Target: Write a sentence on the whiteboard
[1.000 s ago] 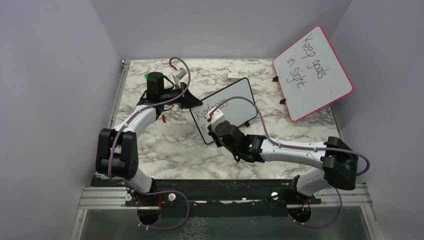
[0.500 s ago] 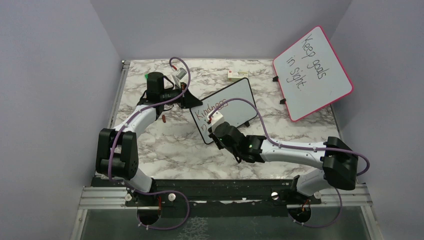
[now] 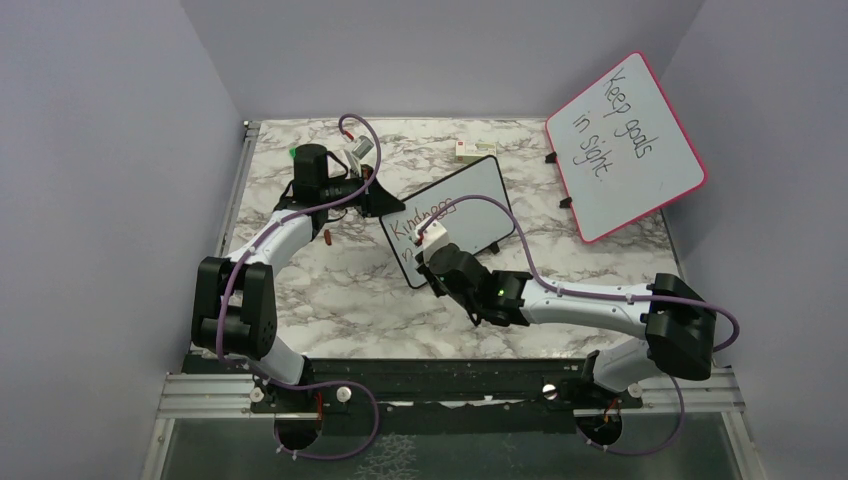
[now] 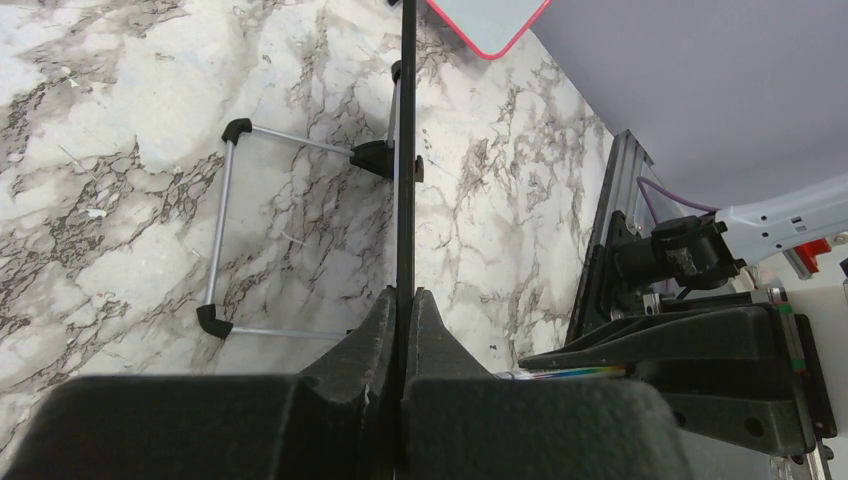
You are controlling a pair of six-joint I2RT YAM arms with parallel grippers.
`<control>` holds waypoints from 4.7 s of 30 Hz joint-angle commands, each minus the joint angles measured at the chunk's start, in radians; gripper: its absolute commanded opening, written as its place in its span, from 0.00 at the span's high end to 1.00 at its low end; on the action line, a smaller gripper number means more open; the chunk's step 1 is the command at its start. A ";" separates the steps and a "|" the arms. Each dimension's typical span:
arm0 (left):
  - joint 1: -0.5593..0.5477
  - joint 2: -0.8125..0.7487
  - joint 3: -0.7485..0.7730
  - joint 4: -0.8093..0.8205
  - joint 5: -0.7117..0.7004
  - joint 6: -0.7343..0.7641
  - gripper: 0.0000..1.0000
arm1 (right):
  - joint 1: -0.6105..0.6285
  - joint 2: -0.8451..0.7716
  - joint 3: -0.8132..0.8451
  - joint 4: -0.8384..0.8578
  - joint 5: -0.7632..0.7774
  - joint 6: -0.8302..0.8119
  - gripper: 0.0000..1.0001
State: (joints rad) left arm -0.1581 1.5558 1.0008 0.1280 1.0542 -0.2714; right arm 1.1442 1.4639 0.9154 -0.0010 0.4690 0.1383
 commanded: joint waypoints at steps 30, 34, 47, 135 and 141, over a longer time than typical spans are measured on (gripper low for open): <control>-0.001 -0.003 -0.001 -0.073 -0.031 0.018 1.00 | -0.001 -0.037 -0.024 0.020 0.094 0.005 0.99; -0.001 -0.003 -0.001 -0.074 -0.030 0.018 1.00 | -0.001 -0.030 -0.020 0.003 0.059 0.006 0.99; -0.001 -0.005 -0.001 -0.074 -0.031 0.018 1.00 | -0.001 -0.050 -0.017 -0.010 0.060 0.004 0.99; -0.001 -0.003 0.001 -0.074 -0.031 0.018 1.00 | -0.017 -0.005 -0.030 -0.034 0.038 0.049 0.99; -0.001 -0.004 0.001 -0.073 -0.029 0.018 1.00 | -0.017 -0.007 -0.031 -0.042 0.032 0.052 0.99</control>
State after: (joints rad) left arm -0.1581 1.5558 1.0023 0.1249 1.0538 -0.2710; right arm 1.1320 1.4513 0.8963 -0.0120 0.5259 0.1799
